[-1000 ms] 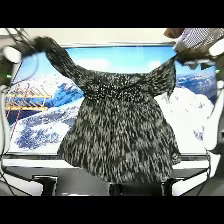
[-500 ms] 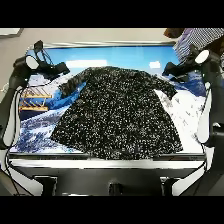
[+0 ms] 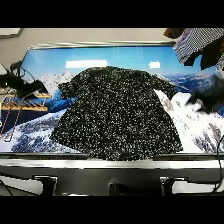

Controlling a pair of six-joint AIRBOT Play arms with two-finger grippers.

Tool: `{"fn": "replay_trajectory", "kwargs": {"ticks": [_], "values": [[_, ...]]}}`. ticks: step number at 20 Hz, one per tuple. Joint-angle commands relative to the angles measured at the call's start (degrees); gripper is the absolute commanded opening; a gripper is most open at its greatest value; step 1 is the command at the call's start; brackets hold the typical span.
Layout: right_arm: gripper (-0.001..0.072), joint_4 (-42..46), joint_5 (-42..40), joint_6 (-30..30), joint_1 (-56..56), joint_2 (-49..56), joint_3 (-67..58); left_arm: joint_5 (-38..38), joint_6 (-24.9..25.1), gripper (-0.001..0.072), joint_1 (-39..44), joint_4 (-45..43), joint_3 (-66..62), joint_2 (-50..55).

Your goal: Fold the clothes and pants, and hang the long-sleeved shirts on hangers.

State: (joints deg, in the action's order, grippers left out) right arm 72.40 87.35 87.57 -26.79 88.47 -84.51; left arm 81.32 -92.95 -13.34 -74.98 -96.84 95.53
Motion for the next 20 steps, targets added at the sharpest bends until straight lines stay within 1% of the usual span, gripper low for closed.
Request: {"fn": "replay_trajectory", "kwargs": {"ticks": [1,3,5,7,12,18,19,20], "values": [[0.062,-1.62,-1.22,-4.44,-5.95,-7.02,21.27,0.52,2.64,0.0711,-2.25,0.09,11.58,-3.54],[0.0619,-1.92,-4.17,-7.02,-6.16,-7.8,27.96,-1.88,3.02,0.071,-2.14,0.76,15.15,-4.37],[0.0619,-1.88,-7.37,-8.66,-6.16,-7.8,31.58,-3.17,3.82,0.071,-2.14,1.44,16.17,-4.39],[0.0619,-1.88,-10.25,-10.34,-6.16,-7.8,32.87,-3.91,4.52,0.071,-2.14,1.53,16.2,-4.35],[0.062,-1.25,-15.43,-10.47,-6.19,-7.8,32.85,-4.63,6.23,0.0711,-2.14,1.46,16.22,-4.28],[0.0624,-1.79,-17.14,-10.43,-6.16,-7.08,32.87,-5.49,6.23,0.071,-2.16,1.49,16.24,-4.02],[0.0631,-3.72,-15.63,-10.84,-6.16,-5.86,32.87,-5.77,6.23,0.071,-2.23,1.49,16.24,-4.04],[0.063,-7.21,-13.14,-12.61,-6.16,-4.37,32.87,-5.77,6.23,0.071,-2.38,1.49,16.24,-4.04]]}}
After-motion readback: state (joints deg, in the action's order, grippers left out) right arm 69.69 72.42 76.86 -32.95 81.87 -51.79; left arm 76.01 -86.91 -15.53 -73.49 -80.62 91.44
